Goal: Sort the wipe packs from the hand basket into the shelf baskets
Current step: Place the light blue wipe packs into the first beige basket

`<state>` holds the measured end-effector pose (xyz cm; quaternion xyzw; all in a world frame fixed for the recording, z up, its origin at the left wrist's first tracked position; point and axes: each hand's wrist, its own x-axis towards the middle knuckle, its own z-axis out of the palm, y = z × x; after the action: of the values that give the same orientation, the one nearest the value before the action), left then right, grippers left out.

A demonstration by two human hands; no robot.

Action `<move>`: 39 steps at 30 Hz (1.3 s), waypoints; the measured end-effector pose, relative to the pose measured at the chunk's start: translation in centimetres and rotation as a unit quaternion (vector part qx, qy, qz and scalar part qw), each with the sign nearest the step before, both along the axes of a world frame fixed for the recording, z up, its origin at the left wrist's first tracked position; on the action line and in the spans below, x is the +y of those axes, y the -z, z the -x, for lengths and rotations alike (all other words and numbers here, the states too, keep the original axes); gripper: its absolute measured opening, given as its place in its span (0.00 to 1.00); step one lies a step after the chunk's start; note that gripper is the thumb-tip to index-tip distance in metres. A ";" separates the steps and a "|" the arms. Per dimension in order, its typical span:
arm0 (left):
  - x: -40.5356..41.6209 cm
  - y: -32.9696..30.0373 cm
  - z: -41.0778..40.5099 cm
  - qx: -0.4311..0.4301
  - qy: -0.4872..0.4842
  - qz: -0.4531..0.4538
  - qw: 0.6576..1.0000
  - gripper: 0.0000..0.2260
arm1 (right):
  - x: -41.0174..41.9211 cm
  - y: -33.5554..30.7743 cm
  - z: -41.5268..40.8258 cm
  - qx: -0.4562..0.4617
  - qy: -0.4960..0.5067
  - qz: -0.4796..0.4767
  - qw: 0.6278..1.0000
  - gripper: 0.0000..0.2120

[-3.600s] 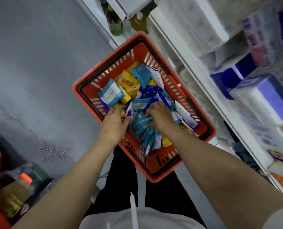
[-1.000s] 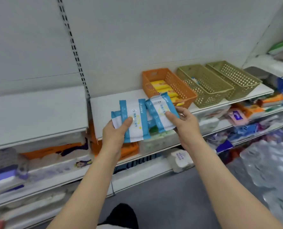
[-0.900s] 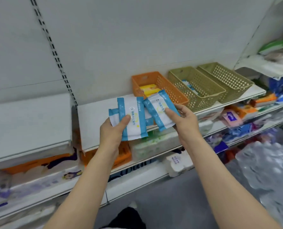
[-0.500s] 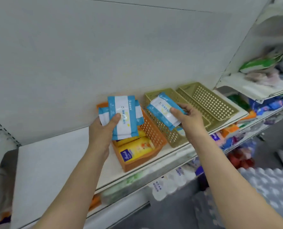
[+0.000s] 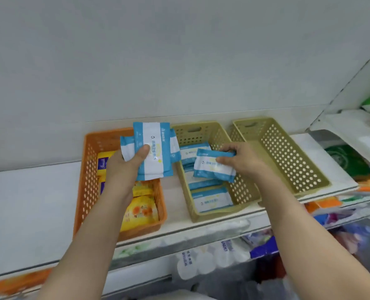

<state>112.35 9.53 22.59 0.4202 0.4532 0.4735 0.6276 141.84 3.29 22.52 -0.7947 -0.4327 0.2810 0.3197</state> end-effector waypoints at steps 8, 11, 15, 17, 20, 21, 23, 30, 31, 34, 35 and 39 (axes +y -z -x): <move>-2.1 0.4 -4.8 0.026 -0.076 0.018 0.997 0.12 | 5.7 0.1 -0.5 -0.036 -0.077 -0.047 0.995 0.12; -1.6 0.3 -4.3 0.028 -0.103 0.014 0.994 0.10 | 8.0 0.8 0.4 -0.081 -0.134 -0.040 0.987 0.19; -0.6 0.0 -3.9 0.033 -0.115 0.017 0.993 0.11 | 8.8 2.9 1.5 -0.215 -0.196 0.027 0.956 0.30; -0.4 -0.2 -4.0 0.031 -0.117 0.017 0.993 0.10 | 8.6 4.0 1.7 -0.253 -0.212 0.058 0.942 0.27; -0.5 -0.5 -4.3 0.023 -0.104 0.017 0.994 0.09 | 8.4 3.5 1.8 -0.235 -0.227 0.067 0.943 0.24; -0.5 -0.5 -4.4 0.021 -0.095 0.017 0.995 0.09 | 8.4 2.7 1.8 -0.194 -0.210 0.038 0.958 0.22; -0.6 -0.5 -4.5 0.017 -0.080 0.016 0.997 0.11 | 8.2 0.4 2.6 -0.057 -0.125 -0.063 0.988 0.17; -0.9 -0.4 -6.7 -0.001 -0.053 -0.018 0.998 0.18 | 6.0 -4.0 5.8 0.251 -0.139 -0.069 0.956 0.16; -1.0 -0.3 -6.9 -0.002 -0.055 -0.020 0.998 0.19 | 6.0 -3.8 5.7 0.265 -0.122 -0.080 0.953 0.15; -1.0 -0.2 -7.4 -0.006 -0.072 -0.025 0.997 0.19 | 5.6 -3.6 5.3 0.301 -0.048 -0.088 0.948 0.25; -1.0 -0.1 -7.7 -0.010 -0.081 -0.025 0.996 0.19 | 5.3 -3.5 5.1 0.325 -0.058 -0.057 0.942 0.28; -0.8 -0.1 -8.6 -0.027 -0.092 -0.025 0.995 0.14 | 4.3 -2.2 4.9 0.393 -0.083 0.002 0.916 0.18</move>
<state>120.94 8.77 22.70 0.3793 0.4611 0.5511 0.5829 136.99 7.63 24.68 -0.5816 -0.3362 0.5973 0.4381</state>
